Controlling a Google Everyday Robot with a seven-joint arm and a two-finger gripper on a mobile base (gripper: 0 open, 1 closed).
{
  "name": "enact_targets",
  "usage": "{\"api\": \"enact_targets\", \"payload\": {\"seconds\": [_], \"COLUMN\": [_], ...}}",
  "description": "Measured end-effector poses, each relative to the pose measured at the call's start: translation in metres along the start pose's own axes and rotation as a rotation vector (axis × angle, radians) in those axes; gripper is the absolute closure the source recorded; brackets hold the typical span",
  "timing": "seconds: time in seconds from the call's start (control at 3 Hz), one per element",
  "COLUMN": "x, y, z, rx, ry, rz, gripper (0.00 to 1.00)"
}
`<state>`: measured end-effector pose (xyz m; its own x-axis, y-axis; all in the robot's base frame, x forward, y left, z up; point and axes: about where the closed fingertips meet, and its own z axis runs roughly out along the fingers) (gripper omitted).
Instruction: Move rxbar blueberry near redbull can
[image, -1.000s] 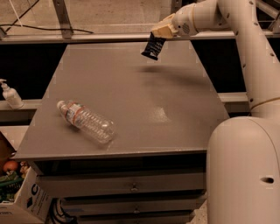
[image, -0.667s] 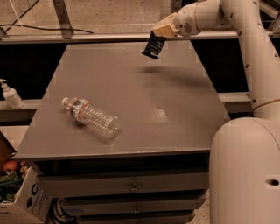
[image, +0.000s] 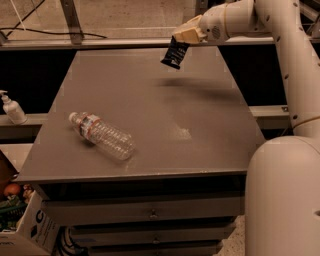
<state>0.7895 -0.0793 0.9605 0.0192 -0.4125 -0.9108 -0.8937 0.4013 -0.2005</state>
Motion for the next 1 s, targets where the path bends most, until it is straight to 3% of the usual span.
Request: {"api": "enact_targets", "payload": {"seconds": [0.33, 1.0], "x": [-0.006, -0.013], "y": [0.007, 0.024], "z": [-0.001, -0.006], "rx": [-0.017, -0.060], "ry": [-0.012, -0.029], "rz": [-0.004, 0.016], "gripper": [0.83, 0.36]}}
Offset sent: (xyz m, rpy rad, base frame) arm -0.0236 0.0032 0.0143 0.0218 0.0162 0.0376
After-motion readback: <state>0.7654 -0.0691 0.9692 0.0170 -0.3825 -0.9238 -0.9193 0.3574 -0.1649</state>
